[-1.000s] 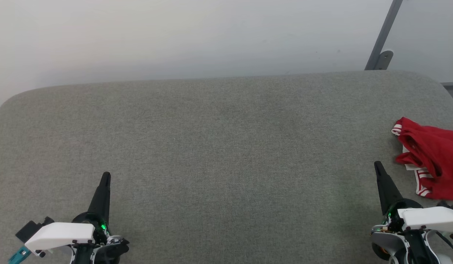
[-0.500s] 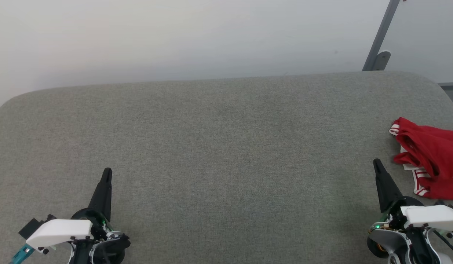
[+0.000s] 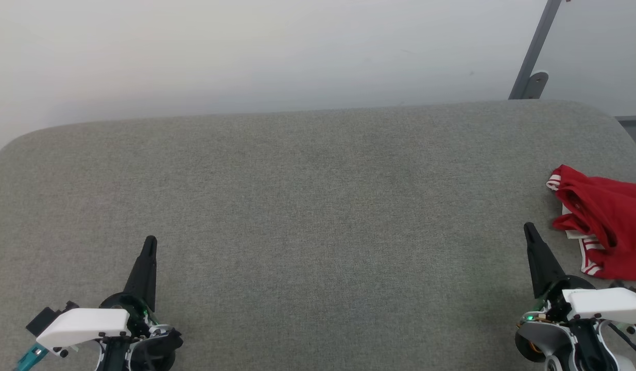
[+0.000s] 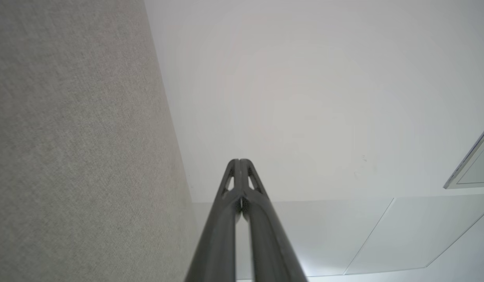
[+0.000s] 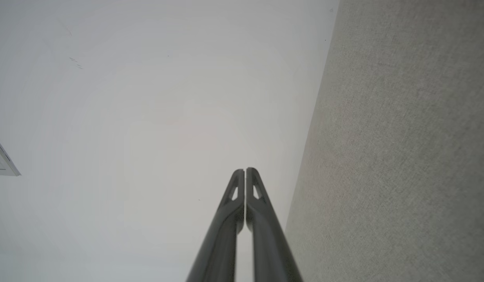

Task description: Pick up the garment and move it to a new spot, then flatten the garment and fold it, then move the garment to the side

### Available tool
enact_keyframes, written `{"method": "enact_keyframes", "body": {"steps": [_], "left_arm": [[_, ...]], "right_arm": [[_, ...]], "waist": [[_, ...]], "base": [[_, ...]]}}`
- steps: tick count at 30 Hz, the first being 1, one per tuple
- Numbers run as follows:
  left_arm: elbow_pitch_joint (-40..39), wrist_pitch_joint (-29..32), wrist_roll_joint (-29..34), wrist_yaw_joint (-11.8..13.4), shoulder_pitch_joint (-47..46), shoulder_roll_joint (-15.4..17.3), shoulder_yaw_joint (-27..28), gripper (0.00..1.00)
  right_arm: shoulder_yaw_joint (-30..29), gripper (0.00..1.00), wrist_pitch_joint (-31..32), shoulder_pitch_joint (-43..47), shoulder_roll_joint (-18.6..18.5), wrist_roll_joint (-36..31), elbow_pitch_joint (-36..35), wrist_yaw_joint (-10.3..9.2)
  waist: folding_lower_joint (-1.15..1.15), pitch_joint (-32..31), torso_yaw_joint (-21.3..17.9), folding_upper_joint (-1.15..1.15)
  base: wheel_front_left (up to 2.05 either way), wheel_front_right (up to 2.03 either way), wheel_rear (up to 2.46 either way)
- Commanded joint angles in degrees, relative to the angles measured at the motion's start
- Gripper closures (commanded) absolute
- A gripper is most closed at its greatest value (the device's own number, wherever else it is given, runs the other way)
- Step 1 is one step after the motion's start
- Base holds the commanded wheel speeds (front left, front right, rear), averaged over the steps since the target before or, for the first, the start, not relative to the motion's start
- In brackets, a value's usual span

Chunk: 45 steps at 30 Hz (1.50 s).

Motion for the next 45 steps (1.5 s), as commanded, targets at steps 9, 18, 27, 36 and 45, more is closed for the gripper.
{"method": "enact_keyframes", "body": {"steps": [9,18,27,36,45], "left_arm": [[0.0,0.4,0.1,0.1,-0.8,-0.2,0.3,1.0],[0.0,0.4,0.2,0.1,-0.8,-0.2,0.4,1.0],[0.0,0.5,0.3,0.1,-0.8,-0.3,0.5,1.0],[0.0,0.5,0.4,0.1,-0.8,-0.4,0.5,1.0],[0.0,0.6,0.4,0.1,-0.8,-0.4,0.6,1.0]], "right_arm": [[0.0,1.0,0.1,-0.2,0.1,0.2,0.1,-0.02],[0.1,1.0,0.1,-0.2,0.1,0.2,0.1,-0.02],[0.1,1.0,0.1,-0.2,0.1,0.2,0.1,-0.02],[0.1,1.0,0.1,-0.2,0.1,0.2,0.1,-0.02],[0.0,1.0,0.1,-0.2,0.1,0.2,0.1,-0.02]], "waist": [[0.0,0.0,0.0,0.0],[0.0,0.0,0.0,0.0],[0.0,0.0,0.0,0.0],[0.0,0.0,0.0,0.0],[0.0,0.0,0.0,0.0]], "base": [[0.0,0.0,0.0],[0.0,0.0,0.0],[0.0,0.0,0.0],[0.0,0.0,0.0],[0.0,0.0,0.0]]}}
